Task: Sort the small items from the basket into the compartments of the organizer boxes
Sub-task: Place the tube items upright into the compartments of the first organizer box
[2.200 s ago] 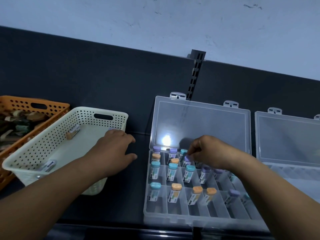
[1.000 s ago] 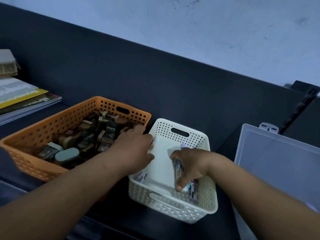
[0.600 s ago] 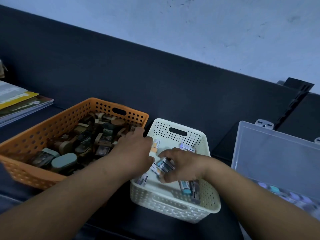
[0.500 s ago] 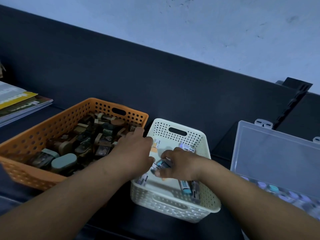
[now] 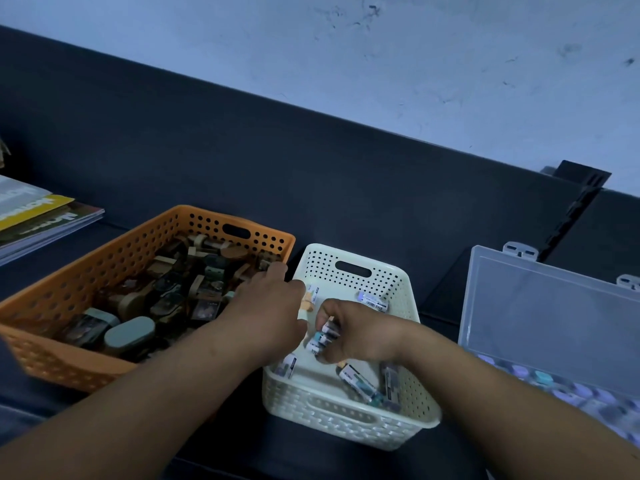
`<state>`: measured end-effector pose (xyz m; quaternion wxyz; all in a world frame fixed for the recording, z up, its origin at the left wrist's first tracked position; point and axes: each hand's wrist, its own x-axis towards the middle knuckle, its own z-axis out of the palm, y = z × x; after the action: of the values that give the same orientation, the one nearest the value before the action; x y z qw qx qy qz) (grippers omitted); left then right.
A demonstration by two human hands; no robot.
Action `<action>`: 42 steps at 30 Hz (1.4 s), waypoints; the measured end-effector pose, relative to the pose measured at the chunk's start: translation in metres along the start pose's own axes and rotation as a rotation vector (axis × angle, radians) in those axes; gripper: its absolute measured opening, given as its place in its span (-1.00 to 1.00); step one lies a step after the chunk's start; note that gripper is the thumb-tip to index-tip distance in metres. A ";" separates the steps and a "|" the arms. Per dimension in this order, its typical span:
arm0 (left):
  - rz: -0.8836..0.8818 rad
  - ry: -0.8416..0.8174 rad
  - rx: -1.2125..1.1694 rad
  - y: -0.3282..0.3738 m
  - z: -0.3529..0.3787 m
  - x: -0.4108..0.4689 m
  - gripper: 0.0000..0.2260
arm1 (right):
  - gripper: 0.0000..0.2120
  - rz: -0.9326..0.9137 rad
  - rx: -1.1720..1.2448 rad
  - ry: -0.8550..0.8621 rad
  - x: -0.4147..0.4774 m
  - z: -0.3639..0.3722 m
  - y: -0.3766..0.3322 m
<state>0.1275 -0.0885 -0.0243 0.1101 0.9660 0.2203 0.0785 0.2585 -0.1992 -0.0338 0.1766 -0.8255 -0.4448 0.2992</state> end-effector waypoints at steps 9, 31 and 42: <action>0.015 0.117 -0.538 0.021 -0.023 -0.001 -0.75 | -0.67 -0.128 0.640 0.080 -0.034 -0.037 -0.008; -0.108 -0.232 -1.379 0.242 -0.005 0.000 -0.79 | -0.77 -0.134 1.071 0.219 -0.218 -0.115 0.141; -0.013 -0.019 -0.981 0.330 0.026 -0.001 -0.93 | -0.92 -0.075 0.567 0.450 -0.273 -0.142 0.225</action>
<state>0.2667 -0.3831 0.0317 0.5548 0.7995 0.1621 0.1634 0.3768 -0.5541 0.0403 0.5027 -0.7721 -0.3241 0.2146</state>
